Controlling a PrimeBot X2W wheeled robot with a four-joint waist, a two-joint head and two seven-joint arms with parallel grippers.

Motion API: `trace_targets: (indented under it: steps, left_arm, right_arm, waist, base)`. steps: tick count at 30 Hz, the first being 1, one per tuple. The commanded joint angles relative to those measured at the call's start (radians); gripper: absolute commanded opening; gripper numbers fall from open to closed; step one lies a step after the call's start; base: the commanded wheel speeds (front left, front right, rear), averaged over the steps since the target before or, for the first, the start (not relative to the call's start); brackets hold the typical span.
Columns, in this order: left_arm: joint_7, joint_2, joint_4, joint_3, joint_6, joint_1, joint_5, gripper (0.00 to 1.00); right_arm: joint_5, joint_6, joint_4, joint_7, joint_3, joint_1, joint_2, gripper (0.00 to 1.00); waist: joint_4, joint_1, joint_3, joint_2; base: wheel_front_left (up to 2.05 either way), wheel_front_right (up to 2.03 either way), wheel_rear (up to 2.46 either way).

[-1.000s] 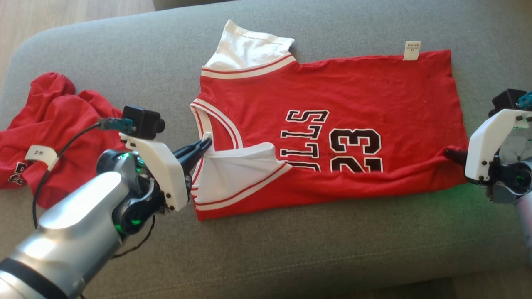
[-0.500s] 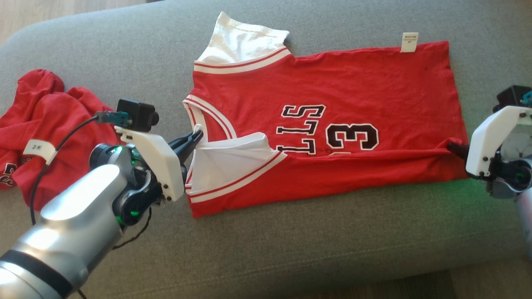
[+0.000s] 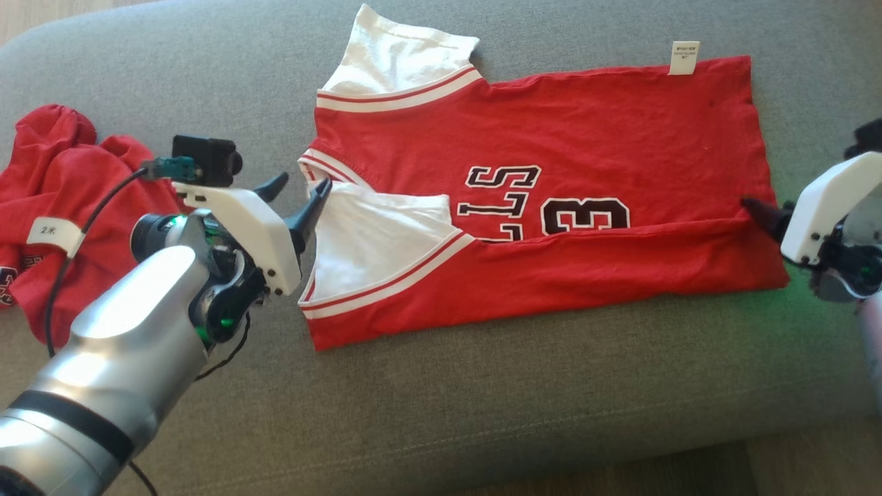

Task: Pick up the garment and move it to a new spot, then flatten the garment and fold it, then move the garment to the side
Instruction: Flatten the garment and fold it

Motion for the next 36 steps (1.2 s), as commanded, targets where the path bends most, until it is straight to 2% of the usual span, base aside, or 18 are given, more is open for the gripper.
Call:
trace_targets:
  steps: [1, 6, 7, 11, 14, 17, 22, 26, 29, 32, 36]
  left_arm:
    - [-0.038, 0.023, -0.001, 0.062, 0.014, -0.066, -0.005, 1.00]
    - [-0.187, 0.027, 0.035, 0.168, 0.082, -0.083, -0.027, 1.00]
    - [-0.187, 0.027, 0.035, 0.168, 0.082, -0.083, -0.027, 1.00]
    - [-0.233, 0.036, -0.005, 0.275, 0.131, -0.055, -0.010, 1.00]
    - [-0.235, 0.035, -0.136, 0.470, 0.184, 0.020, 0.093, 1.00]
    - [-0.235, 0.001, -0.281, 0.614, 0.213, 0.173, 0.230, 1.00]
    - [-0.235, -0.108, -0.466, 0.751, 0.193, 0.418, 0.410, 1.00]
    - [-0.235, -0.214, -0.534, 0.818, 0.164, 0.555, 0.522, 1.00]
    - [-0.235, -0.299, -0.562, 0.865, 0.137, 0.639, 0.578, 1.00]
    - [-0.235, -0.339, -0.561, 0.884, 0.114, 0.707, 0.641, 1.00]
    - [-0.235, -0.357, -0.521, 0.879, 0.094, 0.753, 0.705, 1.00]
  right_arm:
    - [-0.038, 0.000, -0.015, -0.045, -0.005, -0.035, -0.017, 1.00]
    - [-0.126, 0.000, 0.005, -0.227, -0.081, -0.051, -0.011, 1.00]
    - [-0.126, 0.000, 0.005, -0.227, -0.081, -0.051, -0.011, 1.00]
    - [-0.148, 0.000, -0.076, -0.401, -0.103, -0.029, 0.016, 1.00]
    - [-0.164, 0.000, -0.173, -0.519, -0.083, 0.024, 0.038, 1.00]
    - [-0.198, 0.000, -0.270, -0.612, -0.076, 0.100, 0.067, 1.00]
    - [-0.324, 0.000, -0.435, -0.747, -0.080, 0.259, 0.112, 1.00]
    - [-0.391, 0.000, -0.554, -0.785, -0.115, 0.383, 0.172, 1.00]
    - [-0.414, 0.000, -0.635, -0.801, -0.187, 0.468, 0.230, 1.00]
    - [-0.427, 0.000, -0.702, -0.811, -0.219, 0.544, 0.268, 1.00]
    - [-0.452, 0.000, -0.732, -0.814, -0.231, 0.608, 0.289, 1.00]
  waist:
    - [0.001, 0.0000, 0.000, 0.0000]
    - [0.003, 0.0000, -0.008, 0.0000]
    - [0.003, 0.0000, -0.008, 0.0000]
    - [0.002, 0.0000, -0.028, 0.0000]
    - [-0.003, 0.0000, -0.044, 0.0000]
    - [-0.005, 0.0000, -0.065, 0.0000]
    - [-0.001, 0.0000, -0.103, 0.0000]
    - [0.006, 0.0000, -0.127, 0.0000]
    - [0.011, 0.0000, -0.144, 0.0000]
    - [0.014, 0.0000, -0.152, 0.0000]
    - [0.015, 0.0000, -0.156, 0.0000]
  base:
    - [0.00, 0.00, 0.00]
    - [0.00, 0.00, 0.00]
    - [0.00, 0.00, 0.00]
    - [0.00, 0.00, 0.00]
    - [0.00, 0.00, 0.00]
    - [0.00, 0.00, 0.00]
    - [0.00, 0.00, 0.00]
    - [0.00, 0.00, 0.00]
    - [0.00, 0.00, 0.00]
    - [0.00, 0.00, 0.00]
    - [0.00, 0.00, 0.00]
